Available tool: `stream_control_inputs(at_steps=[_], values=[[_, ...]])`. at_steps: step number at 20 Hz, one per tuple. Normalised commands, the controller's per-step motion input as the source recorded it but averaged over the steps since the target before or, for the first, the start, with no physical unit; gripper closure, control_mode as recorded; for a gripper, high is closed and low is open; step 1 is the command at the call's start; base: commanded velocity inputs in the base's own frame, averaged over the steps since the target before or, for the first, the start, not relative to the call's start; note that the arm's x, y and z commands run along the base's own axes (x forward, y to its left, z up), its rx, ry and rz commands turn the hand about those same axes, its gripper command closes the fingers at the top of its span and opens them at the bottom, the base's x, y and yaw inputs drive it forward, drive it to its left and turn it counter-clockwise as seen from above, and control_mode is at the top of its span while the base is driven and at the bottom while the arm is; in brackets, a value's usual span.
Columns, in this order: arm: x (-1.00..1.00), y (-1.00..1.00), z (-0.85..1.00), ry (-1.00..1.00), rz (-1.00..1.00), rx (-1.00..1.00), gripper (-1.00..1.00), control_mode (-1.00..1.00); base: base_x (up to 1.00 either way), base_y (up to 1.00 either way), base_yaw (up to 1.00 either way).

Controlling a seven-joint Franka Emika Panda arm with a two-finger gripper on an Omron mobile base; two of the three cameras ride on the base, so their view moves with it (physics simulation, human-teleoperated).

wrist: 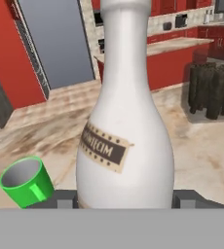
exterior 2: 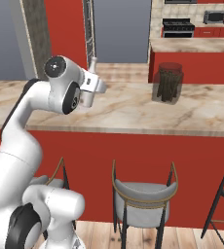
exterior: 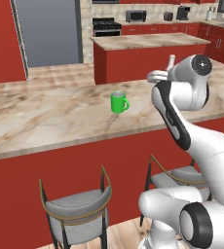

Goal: Open the cabinet directly in front. Then move the liquor and the mug to the dining counter with the jar on it.

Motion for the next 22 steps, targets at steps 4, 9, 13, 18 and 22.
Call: stream_control_inputs(at_steps=[4,9,13,18,22], values=[[0.42,0.00,-0.12,0.01,0.02,0.00,1.00,-1.00,0.00,0.00,0.00],[0.11,0.00,-0.24,0.00,0.05,-0.04,1.00,-1.00,0.00,0.00,0.00],[0.00,0.00,-0.30,0.00,0.06,-0.08,1.00,-1.00,0.00,0.00,0.00],[0.00,0.00,-0.26,-0.03,0.05,-0.10,1.00,-1.00,0.00,0.00,0.00],[0.00,0.00,-0.16,-0.10,0.03,-0.06,1.00,-1.00,0.00,0.00,0.00]])
